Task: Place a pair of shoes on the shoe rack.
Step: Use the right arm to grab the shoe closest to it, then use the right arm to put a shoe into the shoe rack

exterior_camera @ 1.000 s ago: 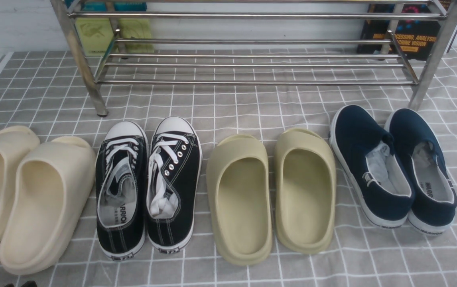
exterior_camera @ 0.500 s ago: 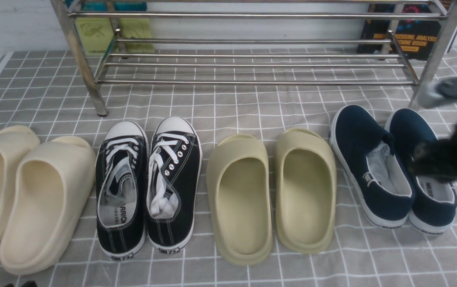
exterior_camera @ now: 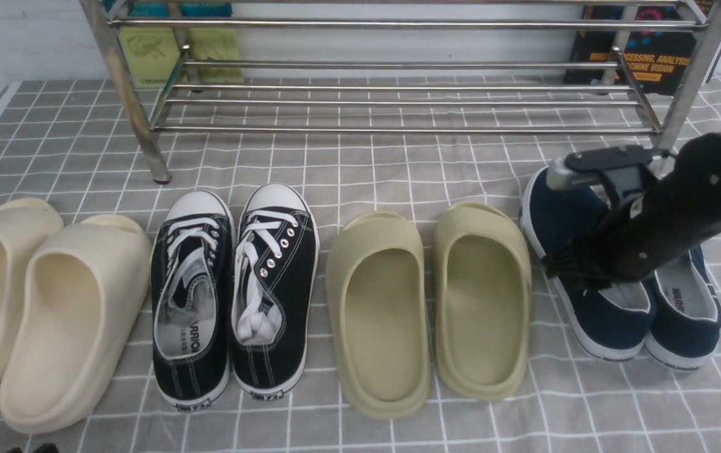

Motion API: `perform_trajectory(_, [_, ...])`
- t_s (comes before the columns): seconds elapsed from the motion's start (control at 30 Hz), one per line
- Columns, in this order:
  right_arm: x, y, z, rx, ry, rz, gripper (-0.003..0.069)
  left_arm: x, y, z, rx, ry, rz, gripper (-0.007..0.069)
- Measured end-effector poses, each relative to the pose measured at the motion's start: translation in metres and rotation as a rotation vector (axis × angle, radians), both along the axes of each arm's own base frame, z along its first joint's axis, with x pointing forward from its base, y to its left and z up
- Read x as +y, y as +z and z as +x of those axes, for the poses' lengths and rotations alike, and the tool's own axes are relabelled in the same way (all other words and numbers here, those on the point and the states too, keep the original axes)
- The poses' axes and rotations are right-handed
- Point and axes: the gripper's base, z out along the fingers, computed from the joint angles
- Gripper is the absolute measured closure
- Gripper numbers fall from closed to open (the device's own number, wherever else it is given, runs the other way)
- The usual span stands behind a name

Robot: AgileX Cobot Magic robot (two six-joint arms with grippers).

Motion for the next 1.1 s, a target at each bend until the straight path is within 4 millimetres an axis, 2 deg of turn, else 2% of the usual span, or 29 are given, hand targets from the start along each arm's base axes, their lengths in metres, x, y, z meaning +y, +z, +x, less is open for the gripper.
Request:
perform_trajectory(0.07, [0.000, -0.002, 0.001, 0.005, -0.007, 0.005, 0.0588, 0.000, 0.000, 0.000, 0.000, 0.000, 0.000, 0.0386])
perform_trajectory(0.1, [0.001, -0.001, 0.001, 0.003, -0.007, 0.006, 0.0608, 0.000, 0.000, 0.000, 0.000, 0.000, 0.000, 0.0386])
perform_trajectory(0.27, [0.002, 0.011, 0.001, -0.010, -0.002, 0.012, 0.0604, 0.000, 0.000, 0.000, 0.000, 0.000, 0.000, 0.0386])
perform_trajectory(0.47, [0.010, 0.062, -0.011, -0.073, 0.042, 0.034, 0.0604, 0.000, 0.000, 0.000, 0.000, 0.000, 0.000, 0.0386])
perform_trajectory(0.63, [0.014, 0.087, -0.005, -0.133, 0.059, 0.039, 0.0604, 0.000, 0.000, 0.000, 0.000, 0.000, 0.000, 0.0386])
perform_trajectory(0.83, [0.021, 0.093, 0.027, -0.178, 0.078, 0.003, 0.0604, 0.000, 0.000, 0.000, 0.000, 0.000, 0.000, 0.0386])
perform_trajectory(1.0, [0.029, 0.097, 0.073, -0.254, 0.090, -0.034, 0.0604, 0.000, 0.000, 0.000, 0.000, 0.000, 0.000, 0.0386])
perform_trajectory(1.1, [0.036, 0.095, 0.111, -0.317, 0.093, -0.059, 0.0604, 0.000, 0.000, 0.000, 0.000, 0.000, 0.000, 0.0386])
